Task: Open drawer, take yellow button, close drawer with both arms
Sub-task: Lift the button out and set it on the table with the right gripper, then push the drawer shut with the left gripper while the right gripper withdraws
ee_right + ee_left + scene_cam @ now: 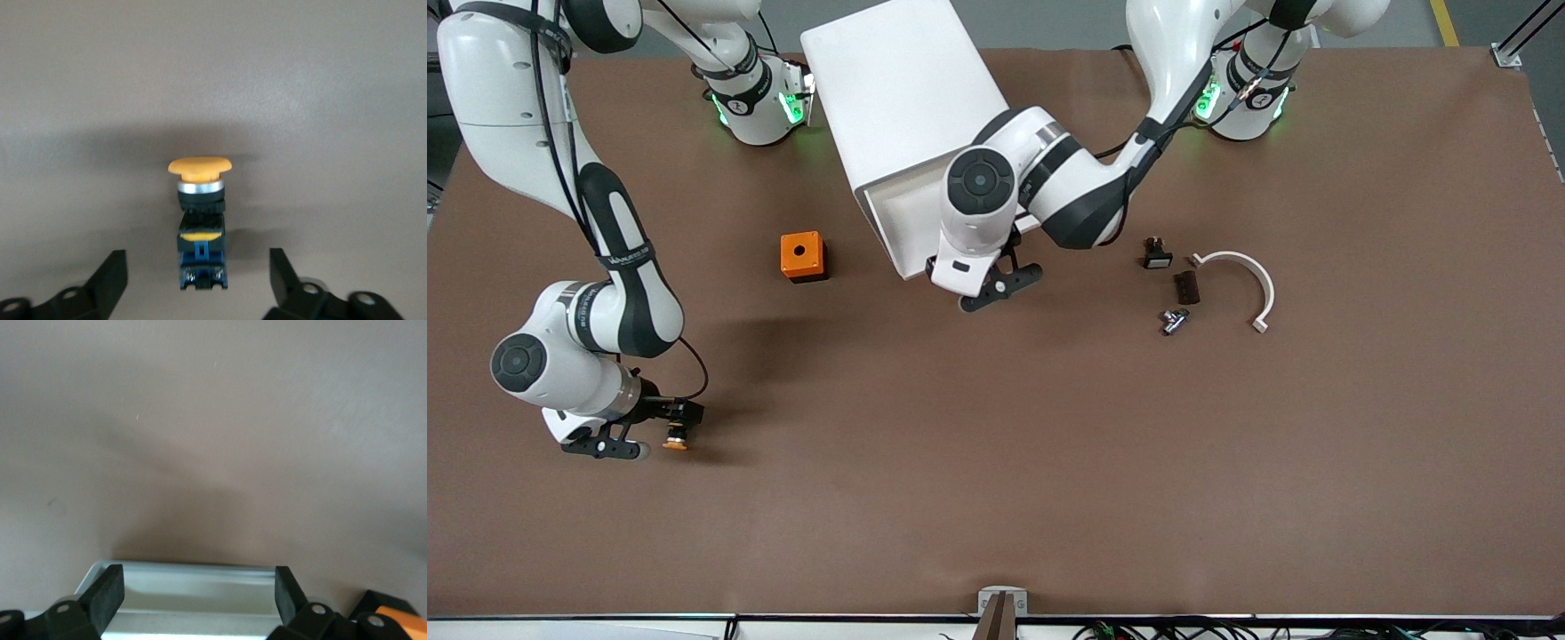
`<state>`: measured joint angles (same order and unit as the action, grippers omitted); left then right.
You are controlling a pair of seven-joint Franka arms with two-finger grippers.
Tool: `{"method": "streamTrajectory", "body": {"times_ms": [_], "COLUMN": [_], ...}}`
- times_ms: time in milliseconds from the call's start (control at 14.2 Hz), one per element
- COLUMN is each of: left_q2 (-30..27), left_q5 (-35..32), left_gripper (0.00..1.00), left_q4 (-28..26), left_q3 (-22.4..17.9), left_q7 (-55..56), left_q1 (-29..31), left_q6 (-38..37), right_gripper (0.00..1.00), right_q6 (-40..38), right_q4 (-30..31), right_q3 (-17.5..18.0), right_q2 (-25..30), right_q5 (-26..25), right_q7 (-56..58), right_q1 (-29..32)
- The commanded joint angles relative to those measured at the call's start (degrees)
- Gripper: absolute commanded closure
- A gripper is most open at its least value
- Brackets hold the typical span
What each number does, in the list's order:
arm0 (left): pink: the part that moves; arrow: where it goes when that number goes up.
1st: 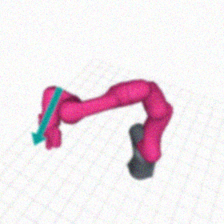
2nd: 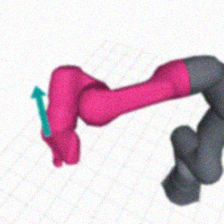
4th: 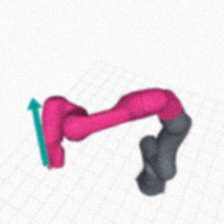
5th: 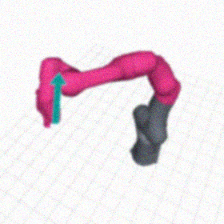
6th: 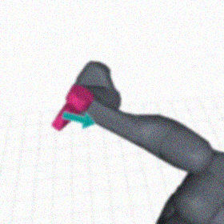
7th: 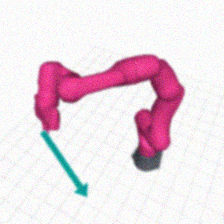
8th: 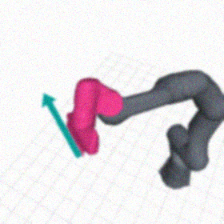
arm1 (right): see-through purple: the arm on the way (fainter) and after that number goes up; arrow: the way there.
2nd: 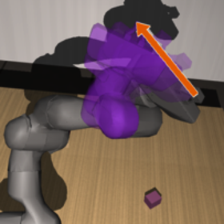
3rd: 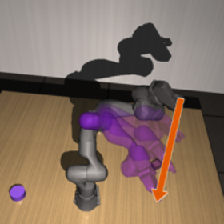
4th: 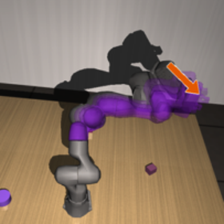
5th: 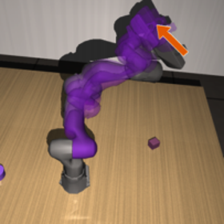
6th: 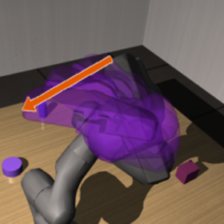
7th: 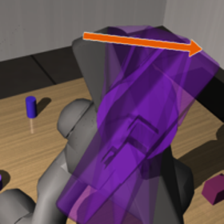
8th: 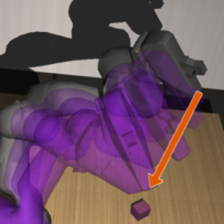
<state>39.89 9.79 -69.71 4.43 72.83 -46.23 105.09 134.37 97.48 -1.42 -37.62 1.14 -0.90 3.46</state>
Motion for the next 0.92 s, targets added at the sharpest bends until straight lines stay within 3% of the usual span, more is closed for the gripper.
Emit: {"method": "streamTrajectory", "body": {"times_ms": [0, 494, 846], "left_q2": [-1.92, -1.66, -1.48], "left_q5": [-1.18, 0.57, 8.04], "left_gripper": [0.01, 0.01, 0.01], "left_q4": [-1.66, -1.65, -1.66], "left_q3": [-0.48, 0.66, 0.84], "left_q7": [3.71, 8.29, 9.86], "left_q1": [-2.8, -5.71, -5.8], "left_q6": [-2.08, -3.14, -3.23], "right_gripper": [0.0, 0.0, 0.0], "right_q6": [-8.05, -27.55, -36.8], "right_q4": [-0.28, 0.07, 0.51], "right_q3": [1.07, 1.16, 1.16], "right_q2": [5.09, 18.53, 27.85], "right_q5": [-0.17, 0.0, 0.09], "right_q7": [0.11, -0.59, -1.29], "right_q1": [0.49, -1.17, -3.11]}}
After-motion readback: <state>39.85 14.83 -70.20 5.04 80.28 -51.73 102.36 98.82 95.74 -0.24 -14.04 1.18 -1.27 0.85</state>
